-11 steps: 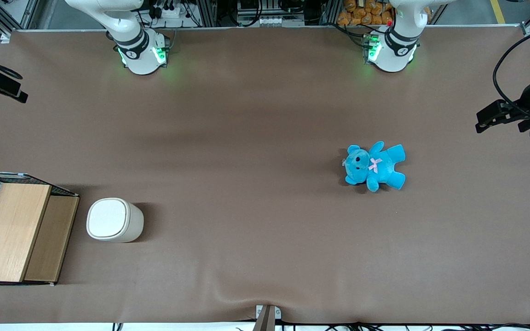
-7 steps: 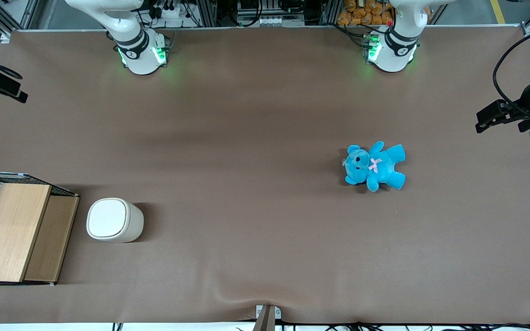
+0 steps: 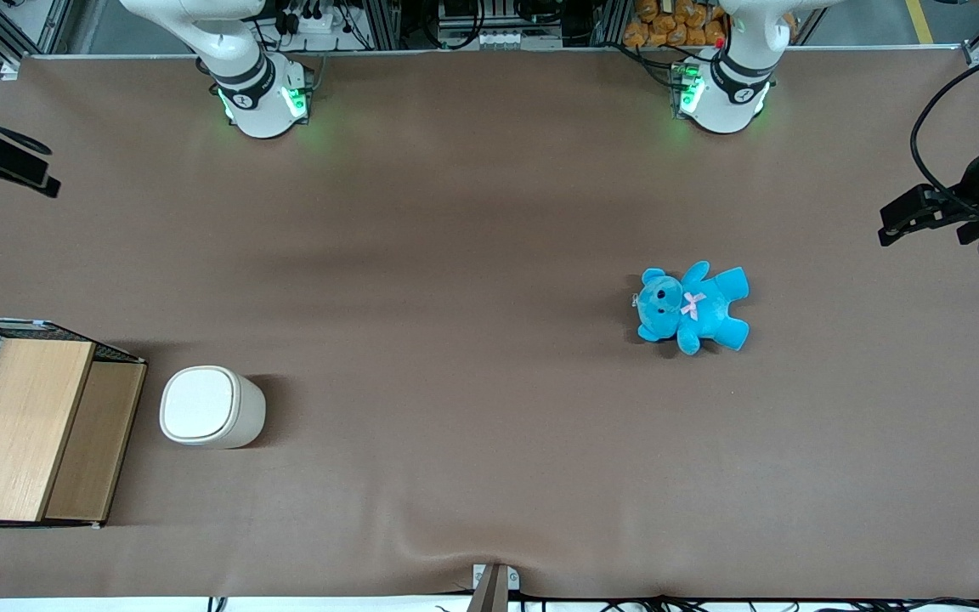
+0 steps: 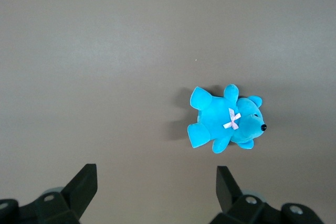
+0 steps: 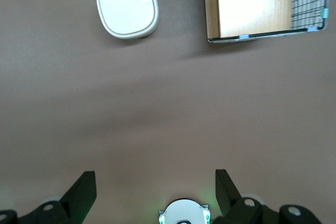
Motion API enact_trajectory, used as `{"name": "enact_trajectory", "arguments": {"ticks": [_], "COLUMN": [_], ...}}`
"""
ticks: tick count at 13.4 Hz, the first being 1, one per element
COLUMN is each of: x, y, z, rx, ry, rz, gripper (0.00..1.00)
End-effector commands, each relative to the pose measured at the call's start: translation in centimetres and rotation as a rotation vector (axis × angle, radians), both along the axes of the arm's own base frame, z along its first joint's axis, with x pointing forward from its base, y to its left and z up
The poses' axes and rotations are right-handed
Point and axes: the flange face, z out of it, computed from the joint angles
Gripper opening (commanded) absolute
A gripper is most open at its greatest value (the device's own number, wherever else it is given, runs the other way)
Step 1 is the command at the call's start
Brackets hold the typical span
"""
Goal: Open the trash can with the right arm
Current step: 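Move the right gripper over the white trash can lid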
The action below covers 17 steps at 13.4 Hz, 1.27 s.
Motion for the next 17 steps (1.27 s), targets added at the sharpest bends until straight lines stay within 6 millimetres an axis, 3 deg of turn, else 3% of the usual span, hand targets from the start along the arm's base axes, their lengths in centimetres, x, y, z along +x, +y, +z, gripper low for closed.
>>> {"name": "enact_trajectory", "arguments": {"ticks": [1,6,9,13,14,16,17], "x": [3.3,10.1,12.6,15.1,15.7,16.2,16.6], "y": [1.0,2.2,2.8,1.7,1.6,2.1,2.2], "z": [-3.3,-13.0,-19.6,-25.0,-25.9,-27.4,-28.0], "rx": [0.007,0.001,-0.005,-0.013,-0.014,-0.011,-0.011], "ry": [-0.009,-0.025,0.017,-0.026,-0.044,-0.054,-0.077], "rz": [0.036,0.151,0.16,0.153,0.15,0.139,0.139], "gripper": [1.0,1.0,1.0,1.0,0.94,0.38,0.16]}}
